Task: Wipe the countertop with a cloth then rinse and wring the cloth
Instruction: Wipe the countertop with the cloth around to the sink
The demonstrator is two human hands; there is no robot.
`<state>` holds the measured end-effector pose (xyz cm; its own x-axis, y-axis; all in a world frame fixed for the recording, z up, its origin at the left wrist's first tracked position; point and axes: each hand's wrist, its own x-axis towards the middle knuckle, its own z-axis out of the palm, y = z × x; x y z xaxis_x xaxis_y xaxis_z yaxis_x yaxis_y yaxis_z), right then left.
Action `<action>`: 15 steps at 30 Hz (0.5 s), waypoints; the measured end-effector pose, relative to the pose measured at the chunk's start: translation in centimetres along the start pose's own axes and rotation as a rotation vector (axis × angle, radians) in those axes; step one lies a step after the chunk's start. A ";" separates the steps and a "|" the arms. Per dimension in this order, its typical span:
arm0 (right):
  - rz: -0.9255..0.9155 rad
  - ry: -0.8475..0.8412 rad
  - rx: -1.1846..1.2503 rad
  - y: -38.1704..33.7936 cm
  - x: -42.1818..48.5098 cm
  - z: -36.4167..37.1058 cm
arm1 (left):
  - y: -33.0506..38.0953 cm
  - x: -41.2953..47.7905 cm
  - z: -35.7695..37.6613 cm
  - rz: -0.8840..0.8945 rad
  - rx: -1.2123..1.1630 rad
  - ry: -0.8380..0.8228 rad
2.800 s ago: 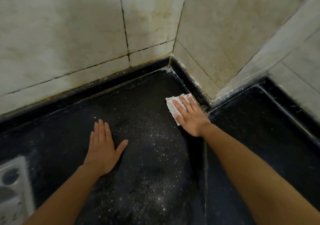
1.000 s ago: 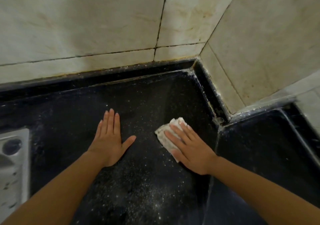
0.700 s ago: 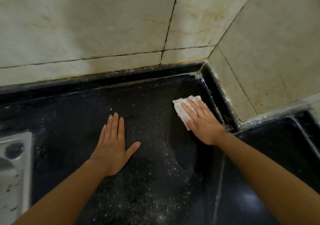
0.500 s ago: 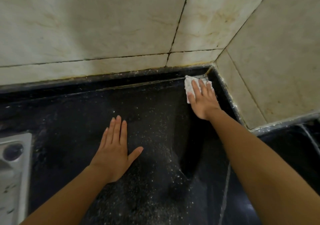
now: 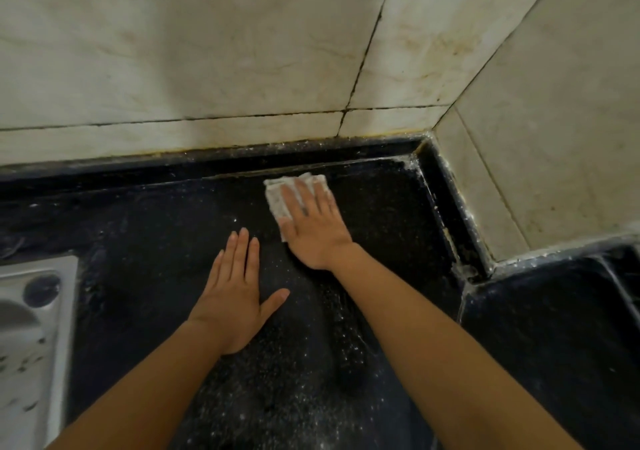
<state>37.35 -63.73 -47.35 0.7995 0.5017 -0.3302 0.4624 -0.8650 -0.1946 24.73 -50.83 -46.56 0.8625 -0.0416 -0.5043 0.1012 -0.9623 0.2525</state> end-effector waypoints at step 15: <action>0.464 0.066 0.123 12.8 -3.5 -1.5 | -0.2 -0.1 0.3 -0.009 0.026 0.036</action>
<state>41.08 -76.57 -47.34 0.9350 0.0582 -0.3499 0.0054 -0.9887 -0.1498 24.50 -50.73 -46.83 0.8789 -0.0240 -0.4764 0.0964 -0.9692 0.2268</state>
